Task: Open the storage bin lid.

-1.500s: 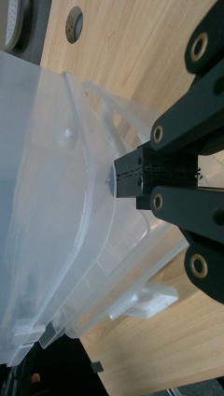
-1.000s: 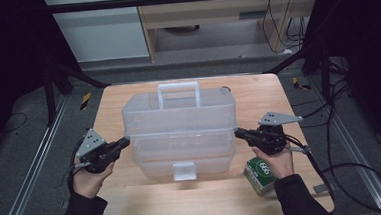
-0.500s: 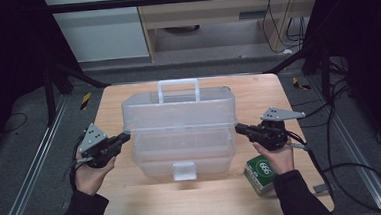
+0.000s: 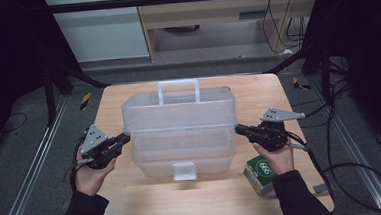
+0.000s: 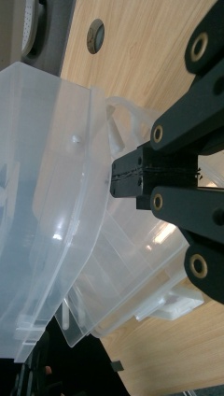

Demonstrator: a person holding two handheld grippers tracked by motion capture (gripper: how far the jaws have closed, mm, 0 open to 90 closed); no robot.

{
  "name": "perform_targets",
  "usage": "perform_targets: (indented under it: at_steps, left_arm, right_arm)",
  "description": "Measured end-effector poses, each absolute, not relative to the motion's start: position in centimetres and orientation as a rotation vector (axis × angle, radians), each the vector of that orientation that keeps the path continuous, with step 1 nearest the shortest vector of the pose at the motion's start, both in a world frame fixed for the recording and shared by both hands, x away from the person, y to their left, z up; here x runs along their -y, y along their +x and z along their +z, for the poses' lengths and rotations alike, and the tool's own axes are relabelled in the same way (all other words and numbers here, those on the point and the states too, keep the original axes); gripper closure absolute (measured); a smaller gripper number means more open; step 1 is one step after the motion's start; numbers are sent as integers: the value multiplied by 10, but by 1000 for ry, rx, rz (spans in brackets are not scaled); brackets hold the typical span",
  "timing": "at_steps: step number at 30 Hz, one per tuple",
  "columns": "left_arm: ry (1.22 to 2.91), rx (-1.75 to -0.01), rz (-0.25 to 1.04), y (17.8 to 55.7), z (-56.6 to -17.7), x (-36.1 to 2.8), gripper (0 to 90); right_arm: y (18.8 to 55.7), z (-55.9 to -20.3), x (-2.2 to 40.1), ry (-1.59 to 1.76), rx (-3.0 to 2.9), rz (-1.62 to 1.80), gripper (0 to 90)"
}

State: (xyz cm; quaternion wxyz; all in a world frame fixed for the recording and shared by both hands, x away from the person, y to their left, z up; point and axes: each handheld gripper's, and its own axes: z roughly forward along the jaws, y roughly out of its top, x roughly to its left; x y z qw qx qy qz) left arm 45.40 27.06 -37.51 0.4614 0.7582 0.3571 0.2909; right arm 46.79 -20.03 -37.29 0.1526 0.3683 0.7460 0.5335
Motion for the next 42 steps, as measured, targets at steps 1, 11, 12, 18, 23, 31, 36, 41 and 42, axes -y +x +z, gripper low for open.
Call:
perform_targets:
  at_steps: [1, 11, 12, 18, 23, 31, 36, 41, 42]
  left_arm:
    - [1869, -886, 729, 453, -376, -271, 808]
    - [1823, -882, 793, 458, -380, -275, 613]
    - [1824, -877, 794, 458, -380, -274, 604]
    - [1812, -854, 811, 465, -380, -268, 582]
    - [1807, -841, 816, 469, -380, -266, 583]
    - [1796, -809, 843, 473, -379, -263, 622]
    - [1806, -815, 855, 472, -378, -263, 648]
    - [1813, -820, 848, 471, -378, -263, 649]
    - [1813, -820, 846, 471, -378, -263, 648]
  right_arm:
    - [468, -373, 200, 1057, -2144, 1527, 900]
    - [468, -374, 199, 1058, -2152, 1520, 900]
    - [468, -374, 199, 1057, -2152, 1520, 900]
    - [468, -373, 199, 1055, -2155, 1519, 900]
    - [468, -373, 199, 1052, -2155, 1519, 900]
    - [468, -373, 199, 1055, -2153, 1518, 900]
    - [468, -374, 198, 1053, -2159, 1509, 874]
    - [467, -378, 197, 1059, -2164, 1476, 832]
    - [467, -379, 198, 1060, -2161, 1473, 823]
